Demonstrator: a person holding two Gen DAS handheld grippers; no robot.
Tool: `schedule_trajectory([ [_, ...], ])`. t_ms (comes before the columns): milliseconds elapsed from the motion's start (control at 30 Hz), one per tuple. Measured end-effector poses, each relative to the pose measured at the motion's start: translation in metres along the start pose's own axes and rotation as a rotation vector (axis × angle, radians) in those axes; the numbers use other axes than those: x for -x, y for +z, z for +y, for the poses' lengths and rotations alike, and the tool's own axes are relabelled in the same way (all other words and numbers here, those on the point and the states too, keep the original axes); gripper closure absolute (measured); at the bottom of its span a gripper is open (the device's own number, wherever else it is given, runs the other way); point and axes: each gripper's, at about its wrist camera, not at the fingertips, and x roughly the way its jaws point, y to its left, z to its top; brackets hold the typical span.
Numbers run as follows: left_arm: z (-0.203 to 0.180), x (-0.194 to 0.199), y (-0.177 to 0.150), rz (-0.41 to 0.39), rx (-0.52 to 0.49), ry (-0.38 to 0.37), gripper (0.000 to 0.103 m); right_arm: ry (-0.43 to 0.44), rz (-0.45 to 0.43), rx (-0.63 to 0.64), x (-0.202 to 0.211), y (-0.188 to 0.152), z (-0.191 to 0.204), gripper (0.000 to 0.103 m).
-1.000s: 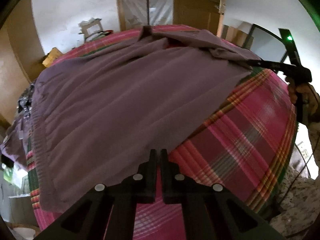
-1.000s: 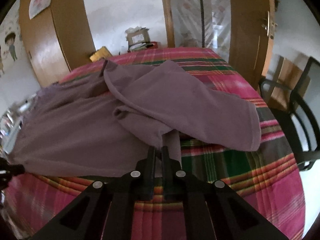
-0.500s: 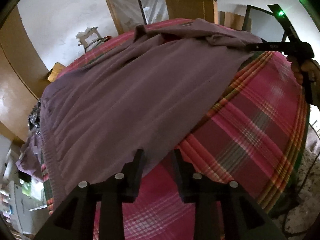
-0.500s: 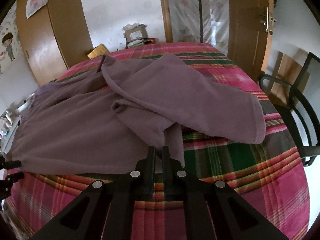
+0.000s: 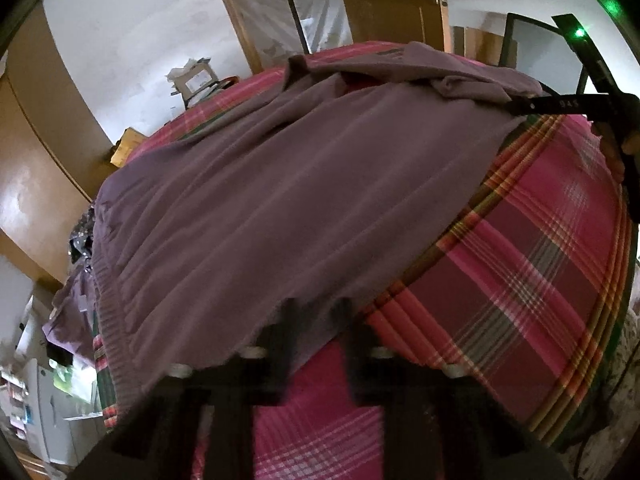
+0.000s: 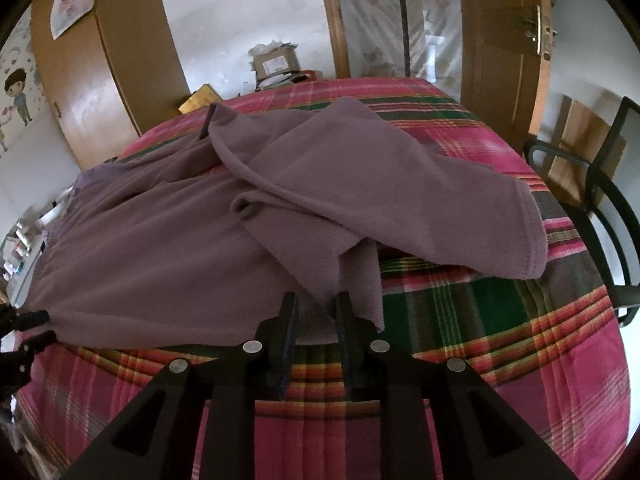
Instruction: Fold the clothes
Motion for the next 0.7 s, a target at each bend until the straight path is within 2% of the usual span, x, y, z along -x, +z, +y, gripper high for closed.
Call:
schedule_trajectory([
  [100, 0.008, 0.006, -0.001, -0.026, 0.034, -0.013, 0.101, 0.008, -0.035, 0.052, 0.01, -0.005, 0.011, 0.081],
  [167, 0.017, 0.012, 0.0, -0.055, 0.07, -0.03, 0.101, 0.016, -0.066, 0.111, 0.018, -0.009, 0.022, 0.069],
  [233, 0.024, 0.017, 0.001, -0.08, 0.109, -0.046, 0.101, 0.019, -0.091, 0.194, 0.024, -0.015, 0.037, 0.065],
  [333, 0.034, 0.022, 0.003, -0.105, 0.153, -0.055, 0.101, 0.048, -0.114, 0.329, 0.029, -0.022, 0.06, 0.065],
  [433, 0.038, 0.024, 0.004, -0.119, 0.175, -0.06, 0.101, 0.073, -0.1, 0.435, 0.025, -0.026, 0.078, 0.064],
  [700, 0.043, 0.027, 0.003, -0.131, 0.204, -0.072, 0.101, 0.009, -0.046, 0.723, 0.002, -0.034, 0.111, 0.064],
])
